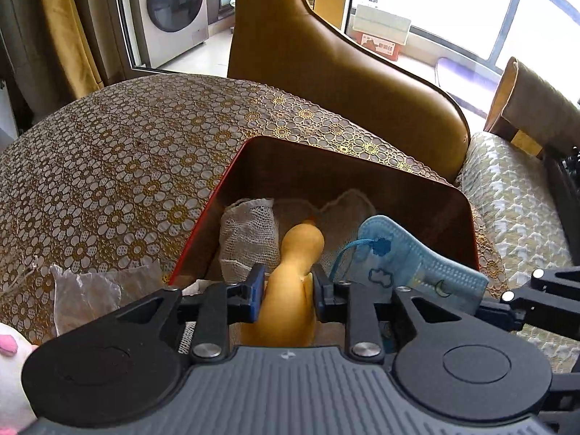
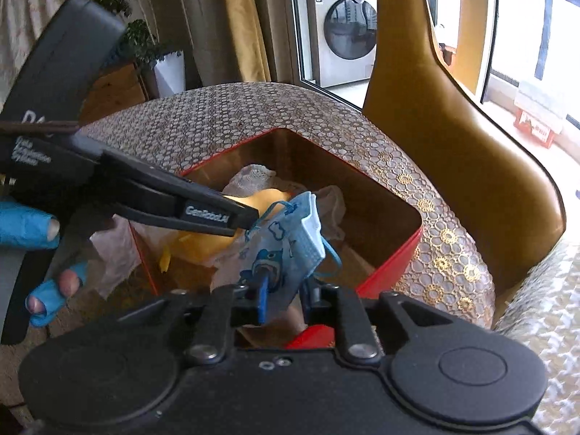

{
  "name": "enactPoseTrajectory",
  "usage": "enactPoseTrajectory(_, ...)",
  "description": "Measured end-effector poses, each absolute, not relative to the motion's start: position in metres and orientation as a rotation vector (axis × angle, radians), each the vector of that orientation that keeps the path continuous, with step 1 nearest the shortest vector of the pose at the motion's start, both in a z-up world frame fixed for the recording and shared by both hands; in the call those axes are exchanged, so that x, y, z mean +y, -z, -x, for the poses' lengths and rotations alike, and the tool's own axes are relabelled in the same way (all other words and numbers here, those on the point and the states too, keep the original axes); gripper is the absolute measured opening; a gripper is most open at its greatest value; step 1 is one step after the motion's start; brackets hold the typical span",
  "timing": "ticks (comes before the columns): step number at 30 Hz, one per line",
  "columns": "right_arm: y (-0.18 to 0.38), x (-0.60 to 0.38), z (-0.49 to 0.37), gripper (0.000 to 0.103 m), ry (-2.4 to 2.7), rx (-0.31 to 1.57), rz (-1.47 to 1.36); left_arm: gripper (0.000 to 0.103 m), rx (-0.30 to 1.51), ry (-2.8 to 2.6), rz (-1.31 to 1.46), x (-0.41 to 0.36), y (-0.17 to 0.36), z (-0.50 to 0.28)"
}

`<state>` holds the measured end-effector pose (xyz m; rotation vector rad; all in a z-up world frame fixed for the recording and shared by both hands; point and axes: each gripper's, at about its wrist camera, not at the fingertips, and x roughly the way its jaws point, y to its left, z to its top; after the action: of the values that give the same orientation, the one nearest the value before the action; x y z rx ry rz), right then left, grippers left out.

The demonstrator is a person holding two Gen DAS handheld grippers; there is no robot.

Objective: Organize soft objects
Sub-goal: 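Release duck into tin box with left tool while right tool releases packet, then move left tool toward white tissue while right tool approaches brown bead bracelet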

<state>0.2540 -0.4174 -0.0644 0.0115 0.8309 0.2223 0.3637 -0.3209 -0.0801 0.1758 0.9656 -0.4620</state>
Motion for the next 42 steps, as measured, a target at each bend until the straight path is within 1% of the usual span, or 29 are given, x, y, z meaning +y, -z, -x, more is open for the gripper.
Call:
enactPoseTrajectory(1, 0.064, -0.416, -0.253, 0.023, -0.225, 0.831, 0.000, 0.032, 0.967, 0.466, -0.169, -0.321, 0.080, -0.363)
enactPoseTrajectory(3, 0.062, -0.416, -0.252, 0.033, -0.229, 0.827, 0.010, 0.053, 0.963, 0.478, -0.151, -0.320, 0.077, -0.362)
enactPoseTrajectory(4, 0.060, -0.416, -0.250, 0.035, -0.227, 0.823, 0.017, 0.075, 0.952, 0.480, -0.146, -0.320, 0.075, -0.361)
enactPoseTrajectory(5, 0.059, -0.416, -0.249, 0.037, -0.227, 0.820, 0.026, 0.082, 0.938, 0.484, -0.142, -0.319, 0.073, -0.360)
enactPoseTrajectory(8, 0.053, -0.416, -0.244, 0.042, -0.228, 0.808, 0.038, 0.082, 0.927, 0.498, -0.125, -0.317, 0.065, -0.357)
enactPoseTrajectory(10, 0.050, -0.416, -0.241, 0.047, -0.228, 0.802, 0.046, 0.082, 0.921, 0.506, -0.109, -0.313, 0.060, -0.354)
enactPoseTrajectory(13, 0.044, -0.416, -0.235, 0.054, -0.224, 0.789, 0.058, 0.082, 0.904, 0.506, -0.101, -0.306, 0.051, -0.346)
enactPoseTrajectory(15, 0.041, -0.416, -0.231, 0.062, -0.216, 0.781, 0.058, 0.082, 0.895, 0.508, -0.092, -0.300, 0.043, -0.339)
enactPoseTrajectory(19, 0.029, -0.418, -0.219, 0.064, -0.208, 0.756, 0.045, 0.082, 0.870, 0.516, -0.089, -0.287, 0.027, -0.324)
enactPoseTrajectory(21, 0.022, -0.417, -0.214, 0.068, -0.212, 0.742, 0.034, 0.082, 0.854, 0.520, -0.094, -0.281, 0.018, -0.316)
enactPoseTrajectory(27, -0.003, -0.409, -0.196, 0.073, -0.238, 0.695, -0.002, 0.082, 0.820, 0.533, -0.078, -0.255, -0.010, -0.284)
enactPoseTrajectory(37, -0.035, -0.376, -0.165, 0.077, -0.292, 0.636, -0.040, 0.082, 0.767, 0.520, -0.052, -0.193, -0.046, -0.235)
enactPoseTrajectory(40, -0.042, -0.360, -0.155, 0.081, -0.318, 0.612, -0.032, 0.082, 0.749, 0.501, -0.046, -0.172, -0.055, -0.222)
enactPoseTrajectory(42, -0.046, -0.348, -0.150, 0.086, -0.338, 0.597, -0.022, 0.082, 0.738, 0.491, -0.038, -0.157, -0.060, -0.213)
